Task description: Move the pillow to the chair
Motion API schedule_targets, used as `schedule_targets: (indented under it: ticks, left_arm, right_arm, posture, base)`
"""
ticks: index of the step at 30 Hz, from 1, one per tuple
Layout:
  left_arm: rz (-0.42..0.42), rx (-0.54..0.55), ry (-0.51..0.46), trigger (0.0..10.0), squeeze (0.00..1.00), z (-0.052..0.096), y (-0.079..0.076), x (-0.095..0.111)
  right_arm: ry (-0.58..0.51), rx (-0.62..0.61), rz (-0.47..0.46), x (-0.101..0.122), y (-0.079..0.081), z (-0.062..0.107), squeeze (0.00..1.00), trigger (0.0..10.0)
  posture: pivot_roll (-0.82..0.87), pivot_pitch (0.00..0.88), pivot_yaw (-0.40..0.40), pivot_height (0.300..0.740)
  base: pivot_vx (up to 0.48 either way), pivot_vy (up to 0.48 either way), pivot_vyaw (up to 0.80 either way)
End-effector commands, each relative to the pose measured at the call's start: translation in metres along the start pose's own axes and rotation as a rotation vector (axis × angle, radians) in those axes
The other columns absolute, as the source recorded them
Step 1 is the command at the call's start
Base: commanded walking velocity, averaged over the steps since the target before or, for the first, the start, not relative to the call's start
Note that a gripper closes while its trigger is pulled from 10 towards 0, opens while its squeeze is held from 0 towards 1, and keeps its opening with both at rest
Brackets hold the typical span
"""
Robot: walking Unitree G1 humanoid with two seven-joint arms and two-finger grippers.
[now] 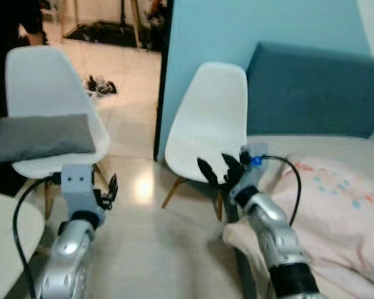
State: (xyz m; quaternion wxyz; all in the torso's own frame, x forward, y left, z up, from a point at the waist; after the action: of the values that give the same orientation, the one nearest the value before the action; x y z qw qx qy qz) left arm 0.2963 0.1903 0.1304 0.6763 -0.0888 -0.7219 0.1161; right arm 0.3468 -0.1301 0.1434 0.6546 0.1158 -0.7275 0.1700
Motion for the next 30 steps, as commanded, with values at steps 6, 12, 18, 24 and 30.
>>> schedule_targets:
  ticks: [6, 12, 18, 24, 30]
  left_arm:
    - [0.03, -0.043, 0.021, 10.0, 0.0, 0.0, -0.009, -0.006]
    - [0.041, -0.055, 0.024, 10.0, 0.0, 0.0, -0.01, -0.007]
    - [0.057, -0.058, 0.023, 10.0, 0.0, 0.001, -0.01, -0.007]
    - [0.068, -0.06, 0.018, 10.0, 0.0, 0.001, -0.009, -0.007]
    - [0.077, -0.065, 0.02, 10.0, 0.0, 0.002, -0.009, -0.007]
  right_arm:
    - [0.032, -0.078, 0.0, -0.005, -0.016, 0.005, 0.0, 10.0]
    - [0.041, -0.116, 0.005, -0.005, -0.023, 0.003, 0.0, 10.0]
    - [0.049, -0.13, 0.007, -0.006, -0.026, 0.003, 0.0, 10.0]
    - [0.052, -0.143, 0.012, -0.006, -0.029, 0.004, 0.0, 10.0]
    - [0.082, -0.193, 0.047, -0.008, -0.042, 0.005, 0.0, 10.0]
  posture:
    - [-0.02, 0.0, -0.135, 0.74]
    - [-0.02, 0.0, -0.135, 0.74]
    - [-0.02, 0.0, -0.134, 0.74]
    - [-0.02, 0.0, -0.134, 0.74]
    - [-0.02, 0.0, -0.133, 0.74]
  base:
    - [0.48, 0.0, -0.8]
    - [0.366, 0.0, -0.8]
    - [0.197, 0.0, -0.8]
    - [0.0, 0.0, -0.8]
    - [0.0, 0.0, -0.8]
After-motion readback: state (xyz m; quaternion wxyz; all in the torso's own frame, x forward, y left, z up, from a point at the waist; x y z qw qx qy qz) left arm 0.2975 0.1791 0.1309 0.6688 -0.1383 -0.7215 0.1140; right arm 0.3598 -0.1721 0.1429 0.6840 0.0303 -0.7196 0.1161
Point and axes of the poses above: a point about 5 cm out from each wrist's last joint towards the gripper, its own z axis pointing back from the gripper into the wrist, its own x axis along the axis of the wrist's last joint, y = z × x, the point moved 2 cm from there along -z, pointing out of the wrist towards the gripper, and after that the axes turned 15 degrees about z, right-handed, at the moved point
